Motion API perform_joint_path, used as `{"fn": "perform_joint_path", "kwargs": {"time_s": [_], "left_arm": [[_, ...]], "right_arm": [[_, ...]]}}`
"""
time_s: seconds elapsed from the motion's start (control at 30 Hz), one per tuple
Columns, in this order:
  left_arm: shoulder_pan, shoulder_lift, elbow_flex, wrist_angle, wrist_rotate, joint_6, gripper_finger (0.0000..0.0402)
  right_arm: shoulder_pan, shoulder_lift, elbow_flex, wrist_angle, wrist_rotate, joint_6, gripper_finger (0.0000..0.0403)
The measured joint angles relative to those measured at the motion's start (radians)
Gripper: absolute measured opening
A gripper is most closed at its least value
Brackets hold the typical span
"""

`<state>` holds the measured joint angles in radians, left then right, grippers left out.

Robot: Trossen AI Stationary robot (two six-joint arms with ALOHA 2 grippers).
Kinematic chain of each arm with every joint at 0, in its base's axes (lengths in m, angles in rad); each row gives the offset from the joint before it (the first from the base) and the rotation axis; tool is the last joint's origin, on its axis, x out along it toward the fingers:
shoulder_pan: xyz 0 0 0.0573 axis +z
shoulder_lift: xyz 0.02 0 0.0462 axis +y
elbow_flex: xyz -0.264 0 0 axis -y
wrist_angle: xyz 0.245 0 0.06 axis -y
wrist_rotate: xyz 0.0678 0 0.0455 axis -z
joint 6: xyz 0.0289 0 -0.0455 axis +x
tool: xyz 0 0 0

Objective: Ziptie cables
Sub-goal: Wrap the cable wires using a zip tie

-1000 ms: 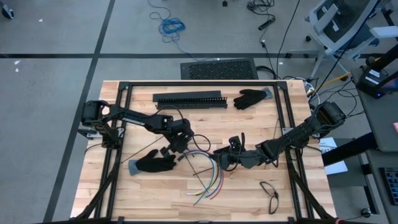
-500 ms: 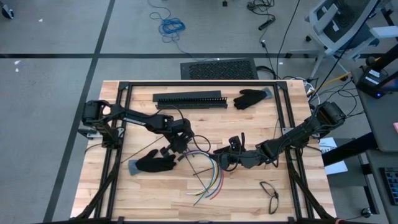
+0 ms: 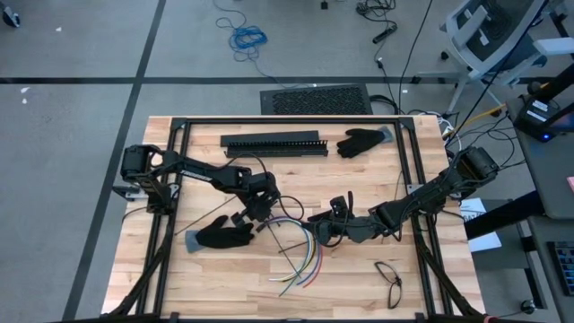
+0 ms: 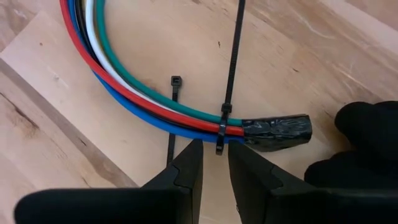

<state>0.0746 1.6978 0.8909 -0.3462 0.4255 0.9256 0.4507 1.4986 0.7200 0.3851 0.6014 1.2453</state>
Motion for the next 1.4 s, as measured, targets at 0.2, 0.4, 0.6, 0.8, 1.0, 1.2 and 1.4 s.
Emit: {"fn": "perform_joint_path", "kwargs": {"time_s": [0.2,0.4,0.6,0.8,1.0,1.2,1.4], "left_arm": [[0.000,0.000,0.000,-0.001,-0.001,0.005,0.0074],[0.000,0.000,0.000,-0.001,0.002,0.006,0.0074],[0.000,0.000,0.000,-0.003,0.008,0.027,0.0074],[0.000,0.000,0.000,-0.003,0.008,0.030,0.0069],[0.000,0.000,0.000,0.001,0.008,0.030,0.0027],[0.000,0.000,0.000,0.017,0.009,0.023,0.0003],[0.000,0.000,0.000,0.018,0.009,0.023,0.0008]], "right_arm": [[0.000,0.000,0.000,0.000,0.000,0.000,0.0231],[0.000,0.000,0.000,0.003,0.000,0.000,0.0231],[0.000,0.000,0.000,0.006,0.000,0.000,0.0231],[0.000,0.000,0.000,0.006,0.000,0.000,0.0231],[0.000,0.000,0.000,0.007,0.000,0.000,0.0231],[0.000,0.000,0.000,0.008,0.000,0.000,0.0231],[0.000,0.000,0.000,0.007,0.000,0.000,0.0231]]}}
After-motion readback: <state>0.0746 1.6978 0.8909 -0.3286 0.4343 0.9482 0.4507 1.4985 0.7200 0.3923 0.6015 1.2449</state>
